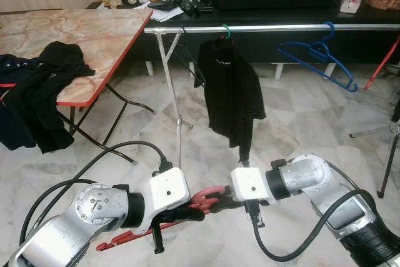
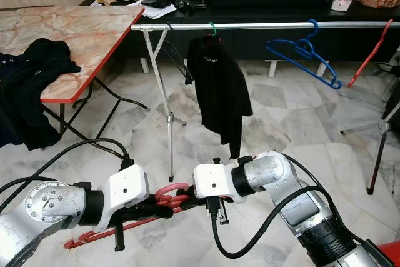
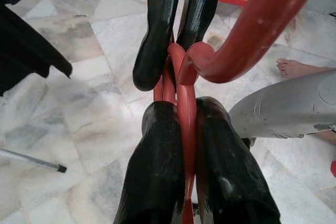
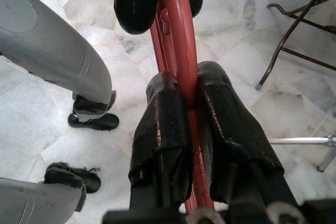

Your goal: Hang hanger

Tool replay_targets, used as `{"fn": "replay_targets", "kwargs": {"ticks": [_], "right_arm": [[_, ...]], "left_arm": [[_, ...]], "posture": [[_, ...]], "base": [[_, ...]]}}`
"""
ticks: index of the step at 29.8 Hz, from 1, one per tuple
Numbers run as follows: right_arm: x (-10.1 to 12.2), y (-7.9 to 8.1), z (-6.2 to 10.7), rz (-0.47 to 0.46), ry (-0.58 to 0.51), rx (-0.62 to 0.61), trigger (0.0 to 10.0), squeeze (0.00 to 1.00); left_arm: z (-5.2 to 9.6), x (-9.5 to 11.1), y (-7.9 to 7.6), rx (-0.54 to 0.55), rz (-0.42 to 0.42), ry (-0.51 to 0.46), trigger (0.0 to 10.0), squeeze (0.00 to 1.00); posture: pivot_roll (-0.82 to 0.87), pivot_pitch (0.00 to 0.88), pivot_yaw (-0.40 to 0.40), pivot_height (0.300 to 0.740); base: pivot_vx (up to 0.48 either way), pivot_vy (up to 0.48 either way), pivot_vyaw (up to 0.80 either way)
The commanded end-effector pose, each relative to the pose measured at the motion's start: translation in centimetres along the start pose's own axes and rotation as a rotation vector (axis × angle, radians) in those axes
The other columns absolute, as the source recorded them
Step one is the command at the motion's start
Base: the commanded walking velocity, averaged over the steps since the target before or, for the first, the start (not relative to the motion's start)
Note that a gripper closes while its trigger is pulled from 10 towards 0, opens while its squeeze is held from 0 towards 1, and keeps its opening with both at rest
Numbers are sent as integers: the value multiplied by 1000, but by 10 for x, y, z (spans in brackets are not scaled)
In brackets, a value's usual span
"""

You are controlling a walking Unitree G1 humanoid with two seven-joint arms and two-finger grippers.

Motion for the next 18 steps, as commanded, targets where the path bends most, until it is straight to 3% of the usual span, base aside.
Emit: {"fn": "replay_targets", "kwargs": {"ticks": [1, 6, 7, 8, 12, 13, 14, 18], "right_arm": [[8, -3, 1, 17, -33, -8, 10000, 1000], [7, 0, 2, 19, -24, 9, 10000, 1000], [6, 0, 1, 22, -22, 10, 10000, 765], [6, 1, 1, 24, -20, 10, 10000, 0], [7, 2, 0, 11, -35, 23, 10000, 0], [7, 2, 0, 8, -37, 23, 10000, 929], [7, 2, -1, 5, -38, 23, 10000, 1000], [6, 4, -2, 0, -37, 29, 10000, 1000]], "left_arm": [[0, -6, -2, -10, -6, 35, 0, 0], [-1, -6, -2, -7, -10, 37, 0, 0], [-1, -6, -2, -7, -10, 36, 0, 0], [-1, -6, -1, -6, -11, 35, 0, 0], [-1, -5, -1, -4, -11, 33, 0, 0], [-1, -5, -1, -4, -12, 33, 0, 0], [-1, -5, -1, -4, -12, 32, 0, 0], [-1, -5, -2, -7, -12, 30, 0, 0]], "posture": [[-17, 51, 49, 740], [-17, 52, 49, 740], [-17, 52, 49, 740], [-17, 52, 49, 740], [-17, 52, 49, 740], [-15, 51, 49, 740], [-15, 51, 49, 740], [-16, 49, 48, 740]], "base": [[0, 0, 0], [0, 0, 0], [0, 0, 0], [0, 0, 0], [0, 0, 0], [0, 0, 0], [0, 0, 0], [0, 0, 0]]}}
Point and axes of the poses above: a point about 5 cm out from each wrist's last joint towards the gripper, its own z axis pointing back from the gripper into the wrist, its own x axis along the axis of the wrist's last joint, y = z × x, the point moved 5 cm from there along -z, pointing out of the wrist towards the gripper, and after that the axes turned 10 degrees about z, right-handed, at the moved point
